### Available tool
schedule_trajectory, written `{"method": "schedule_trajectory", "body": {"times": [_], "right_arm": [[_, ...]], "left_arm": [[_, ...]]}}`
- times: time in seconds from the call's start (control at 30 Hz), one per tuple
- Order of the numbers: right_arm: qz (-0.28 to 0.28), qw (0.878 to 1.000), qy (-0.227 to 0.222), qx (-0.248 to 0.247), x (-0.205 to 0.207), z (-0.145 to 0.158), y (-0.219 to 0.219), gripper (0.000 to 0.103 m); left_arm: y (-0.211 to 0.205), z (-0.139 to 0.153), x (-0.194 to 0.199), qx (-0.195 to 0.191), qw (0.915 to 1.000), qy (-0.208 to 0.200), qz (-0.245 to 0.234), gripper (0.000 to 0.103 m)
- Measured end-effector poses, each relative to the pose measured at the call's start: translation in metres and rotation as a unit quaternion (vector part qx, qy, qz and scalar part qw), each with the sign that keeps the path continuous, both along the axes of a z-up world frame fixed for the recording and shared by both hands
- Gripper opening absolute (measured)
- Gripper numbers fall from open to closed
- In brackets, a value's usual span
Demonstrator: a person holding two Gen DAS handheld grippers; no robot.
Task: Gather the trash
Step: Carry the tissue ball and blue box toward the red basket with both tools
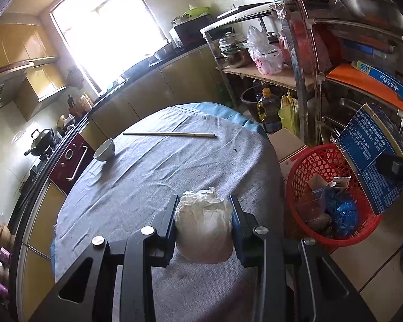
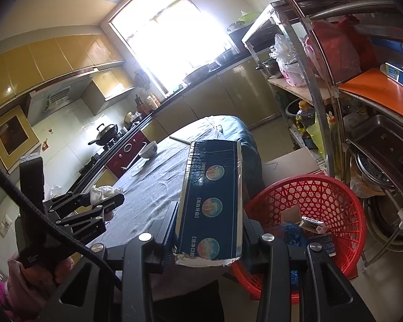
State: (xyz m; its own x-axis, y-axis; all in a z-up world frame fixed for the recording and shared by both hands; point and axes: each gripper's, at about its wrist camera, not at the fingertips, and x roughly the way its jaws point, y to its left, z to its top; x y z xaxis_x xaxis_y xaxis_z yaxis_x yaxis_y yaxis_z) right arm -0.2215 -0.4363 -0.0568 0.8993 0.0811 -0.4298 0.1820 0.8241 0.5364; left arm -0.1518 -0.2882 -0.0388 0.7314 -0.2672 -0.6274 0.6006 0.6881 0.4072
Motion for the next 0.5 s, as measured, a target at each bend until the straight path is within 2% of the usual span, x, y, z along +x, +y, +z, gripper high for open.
{"method": "schedule_trajectory", "body": {"times": [0.5], "right_arm": [[0.013, 1.0, 0.007, 0.003, 0.0077, -0.0072, 0.0004, 0.043]], "left_arm": [[-0.0007, -0.0075, -0.0005, 0.006, 1.0, 0.007, 0.001, 0.038]]}}
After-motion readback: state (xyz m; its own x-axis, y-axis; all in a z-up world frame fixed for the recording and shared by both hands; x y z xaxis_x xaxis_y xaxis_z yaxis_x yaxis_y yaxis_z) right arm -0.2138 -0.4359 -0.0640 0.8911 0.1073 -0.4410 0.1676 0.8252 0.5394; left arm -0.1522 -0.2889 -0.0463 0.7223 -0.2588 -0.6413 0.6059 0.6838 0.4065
